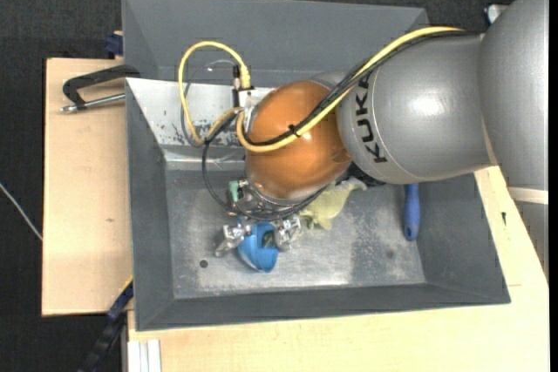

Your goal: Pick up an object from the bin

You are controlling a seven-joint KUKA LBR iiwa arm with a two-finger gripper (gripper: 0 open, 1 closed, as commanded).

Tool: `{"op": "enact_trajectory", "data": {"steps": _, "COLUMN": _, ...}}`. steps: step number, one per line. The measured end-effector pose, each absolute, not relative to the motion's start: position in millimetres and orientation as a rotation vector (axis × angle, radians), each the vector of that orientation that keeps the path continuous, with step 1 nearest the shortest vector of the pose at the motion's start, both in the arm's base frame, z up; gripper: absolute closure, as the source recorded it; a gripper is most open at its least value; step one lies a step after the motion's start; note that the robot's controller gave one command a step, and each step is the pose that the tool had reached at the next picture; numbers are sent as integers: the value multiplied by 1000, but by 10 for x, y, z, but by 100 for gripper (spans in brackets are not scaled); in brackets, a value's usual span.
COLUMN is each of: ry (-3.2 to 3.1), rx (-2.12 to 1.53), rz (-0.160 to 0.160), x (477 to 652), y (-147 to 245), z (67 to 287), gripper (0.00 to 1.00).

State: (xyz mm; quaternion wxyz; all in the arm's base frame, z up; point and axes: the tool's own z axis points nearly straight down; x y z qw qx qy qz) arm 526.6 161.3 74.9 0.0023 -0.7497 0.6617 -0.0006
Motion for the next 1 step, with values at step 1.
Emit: {"op": "enact_trajectory", "data": {"steps": 1, "ry": 2075, "rx": -2342, "rz": -7, "x": 5291, "y": 1635, "z": 1958, "gripper": 100}}
